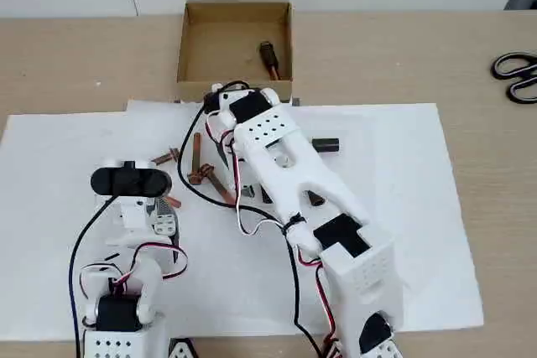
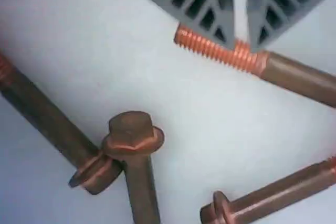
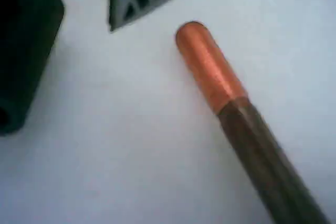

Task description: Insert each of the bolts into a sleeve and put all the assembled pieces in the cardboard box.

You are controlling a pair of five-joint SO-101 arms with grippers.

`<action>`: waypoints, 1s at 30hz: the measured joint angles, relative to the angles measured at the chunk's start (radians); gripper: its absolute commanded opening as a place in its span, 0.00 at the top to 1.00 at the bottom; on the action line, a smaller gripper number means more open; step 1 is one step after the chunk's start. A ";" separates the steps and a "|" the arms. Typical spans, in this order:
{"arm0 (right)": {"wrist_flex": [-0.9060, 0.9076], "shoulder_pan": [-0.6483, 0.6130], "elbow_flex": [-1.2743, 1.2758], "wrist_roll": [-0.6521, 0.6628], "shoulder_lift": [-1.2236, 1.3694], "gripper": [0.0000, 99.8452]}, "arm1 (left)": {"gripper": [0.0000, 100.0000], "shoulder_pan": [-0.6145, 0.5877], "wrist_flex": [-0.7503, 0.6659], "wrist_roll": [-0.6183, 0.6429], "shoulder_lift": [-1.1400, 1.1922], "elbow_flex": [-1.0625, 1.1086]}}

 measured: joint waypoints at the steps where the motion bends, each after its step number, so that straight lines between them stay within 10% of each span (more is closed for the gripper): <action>1: 0.000 0.000 0.000 0.000 0.002 0.87 | 0.99 0.000 0.000 0.000 0.000 0.000; 30: -0.071 0.055 0.011 0.048 0.015 0.87 | 0.99 0.000 0.000 0.000 0.000 0.000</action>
